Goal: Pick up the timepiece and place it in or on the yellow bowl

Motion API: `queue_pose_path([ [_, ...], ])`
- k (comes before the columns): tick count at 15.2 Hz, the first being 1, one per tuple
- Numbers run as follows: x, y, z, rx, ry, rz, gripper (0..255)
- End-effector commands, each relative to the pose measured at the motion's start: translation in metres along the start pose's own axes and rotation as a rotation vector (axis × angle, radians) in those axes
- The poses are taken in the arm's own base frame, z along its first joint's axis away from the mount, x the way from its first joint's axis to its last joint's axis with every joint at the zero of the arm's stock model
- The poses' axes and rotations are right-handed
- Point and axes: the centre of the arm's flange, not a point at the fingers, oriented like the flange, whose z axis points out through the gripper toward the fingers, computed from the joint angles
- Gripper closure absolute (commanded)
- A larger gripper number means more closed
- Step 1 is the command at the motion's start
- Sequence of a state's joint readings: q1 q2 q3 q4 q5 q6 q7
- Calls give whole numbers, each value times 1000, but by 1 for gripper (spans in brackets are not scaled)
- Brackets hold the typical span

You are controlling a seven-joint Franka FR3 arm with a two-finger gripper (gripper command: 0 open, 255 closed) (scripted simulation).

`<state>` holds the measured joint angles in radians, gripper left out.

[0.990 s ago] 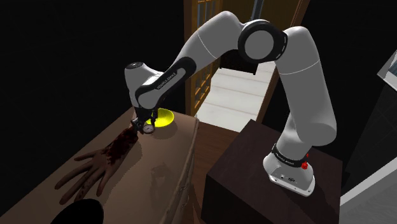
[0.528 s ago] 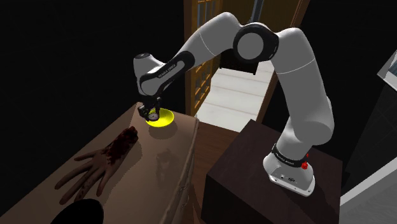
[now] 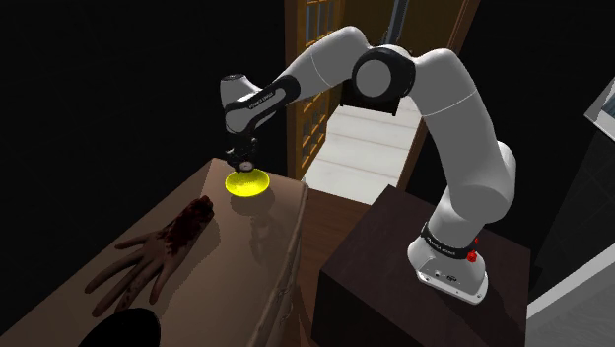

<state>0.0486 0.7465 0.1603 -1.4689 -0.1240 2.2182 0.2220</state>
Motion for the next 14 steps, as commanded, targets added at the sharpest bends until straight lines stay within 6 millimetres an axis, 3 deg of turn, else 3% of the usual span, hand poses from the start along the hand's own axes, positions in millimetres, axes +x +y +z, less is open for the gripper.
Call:
queue_pose_path([
  [1,2,3,12,0,0,-1,255],
  [12,1,3,69,0,0,-2,255],
  [14,1,3,69,0,0,-1,255],
])
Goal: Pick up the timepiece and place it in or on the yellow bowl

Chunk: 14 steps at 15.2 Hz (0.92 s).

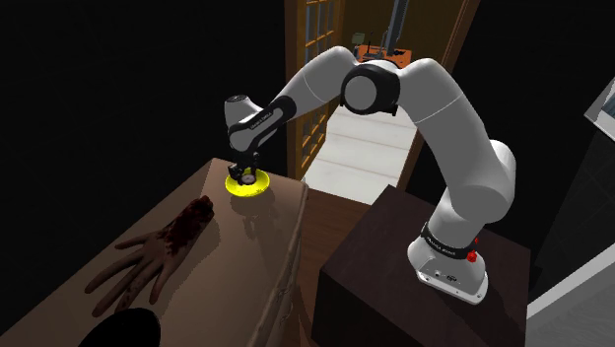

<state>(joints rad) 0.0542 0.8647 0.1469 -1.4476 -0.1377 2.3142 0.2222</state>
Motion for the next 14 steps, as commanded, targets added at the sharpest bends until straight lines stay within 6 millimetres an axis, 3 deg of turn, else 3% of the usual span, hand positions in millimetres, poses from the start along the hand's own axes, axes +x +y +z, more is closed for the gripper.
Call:
queue_pose_path([
  [1,0,0,1,0,1,0,255],
  [5,0,0,1,0,1,0,255],
  [6,0,0,1,0,1,0,0],
  [11,0,0,1,0,1,0,0],
  [14,0,0,-38,0,1,0,0],
])
